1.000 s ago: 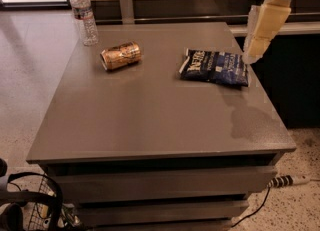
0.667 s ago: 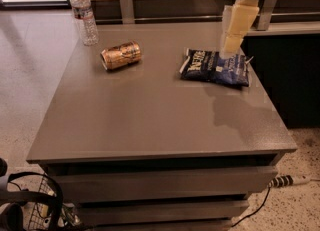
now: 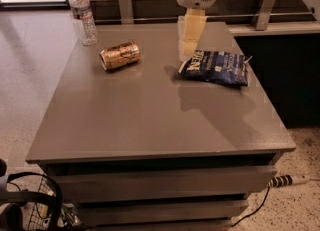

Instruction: Place orange can upright

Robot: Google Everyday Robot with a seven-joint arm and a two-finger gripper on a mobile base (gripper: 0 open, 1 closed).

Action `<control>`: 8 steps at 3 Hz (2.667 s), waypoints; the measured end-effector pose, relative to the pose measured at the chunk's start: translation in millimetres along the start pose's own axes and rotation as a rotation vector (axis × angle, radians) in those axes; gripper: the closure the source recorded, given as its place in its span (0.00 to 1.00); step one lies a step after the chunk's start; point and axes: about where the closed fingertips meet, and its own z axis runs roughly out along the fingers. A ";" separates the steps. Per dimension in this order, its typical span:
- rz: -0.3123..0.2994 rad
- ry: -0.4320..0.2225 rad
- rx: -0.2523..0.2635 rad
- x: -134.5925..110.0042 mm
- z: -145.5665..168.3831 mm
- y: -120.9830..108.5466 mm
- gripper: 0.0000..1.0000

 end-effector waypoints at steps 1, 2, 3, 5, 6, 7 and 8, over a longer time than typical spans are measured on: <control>-0.047 0.014 -0.001 -18.9 26.9 -31.6 0.00; -0.048 0.014 -0.001 -18.9 27.8 -32.5 0.00; -0.082 0.014 -0.010 -19.8 55.9 -58.9 0.00; -0.106 -0.033 -0.026 -29.7 120.5 -80.0 0.00; -0.149 -0.057 -0.051 -45.1 138.4 -78.9 0.00; -0.216 -0.067 -0.113 -60.2 151.6 -76.6 0.00; -0.253 -0.074 -0.163 -68.2 161.3 -73.9 0.00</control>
Offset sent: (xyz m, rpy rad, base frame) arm 0.0427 0.0419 -0.0054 -0.0483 -0.0279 0.0480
